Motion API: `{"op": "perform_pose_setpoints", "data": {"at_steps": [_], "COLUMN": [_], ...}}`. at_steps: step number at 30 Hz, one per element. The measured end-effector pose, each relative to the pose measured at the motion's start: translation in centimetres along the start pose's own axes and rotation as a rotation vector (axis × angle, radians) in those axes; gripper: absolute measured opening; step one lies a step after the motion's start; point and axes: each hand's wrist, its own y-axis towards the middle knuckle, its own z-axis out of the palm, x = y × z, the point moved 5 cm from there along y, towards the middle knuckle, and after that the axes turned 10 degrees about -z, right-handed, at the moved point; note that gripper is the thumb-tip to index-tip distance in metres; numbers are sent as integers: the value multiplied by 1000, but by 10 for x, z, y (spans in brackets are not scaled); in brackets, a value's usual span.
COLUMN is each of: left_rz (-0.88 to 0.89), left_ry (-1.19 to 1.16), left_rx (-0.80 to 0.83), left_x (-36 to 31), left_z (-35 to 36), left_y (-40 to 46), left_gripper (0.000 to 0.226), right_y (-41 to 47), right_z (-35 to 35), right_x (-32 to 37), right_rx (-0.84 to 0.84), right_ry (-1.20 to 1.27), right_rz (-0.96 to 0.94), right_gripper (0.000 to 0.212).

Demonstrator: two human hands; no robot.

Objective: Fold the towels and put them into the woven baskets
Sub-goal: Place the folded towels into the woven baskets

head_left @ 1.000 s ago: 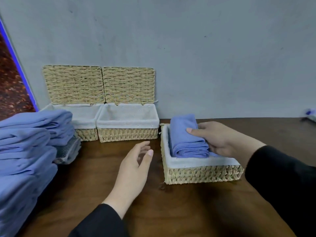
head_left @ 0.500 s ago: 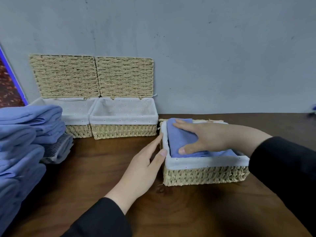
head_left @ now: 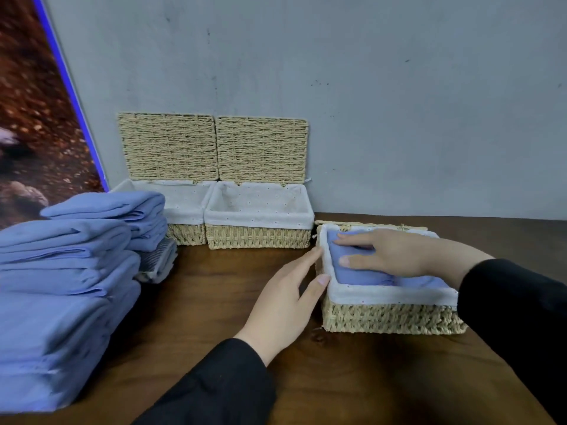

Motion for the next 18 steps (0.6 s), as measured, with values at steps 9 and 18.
{"op": "perform_pose_setpoints", "data": {"at_steps": [9, 18], "left_rz": [326, 106], "left_ry": [323, 404], "left_rx": [-504, -856], "left_x": [-9, 89], "left_z": [-124, -234], "left_y": [-104, -187], "left_gripper": [33, 36], "right_y": [1, 48], "right_z": [8, 103], "right_x": [134, 275], "right_rx": [-677, -226], "right_ry": [310, 522], "right_rz": [-196, -312], "right_gripper": [27, 54]}}
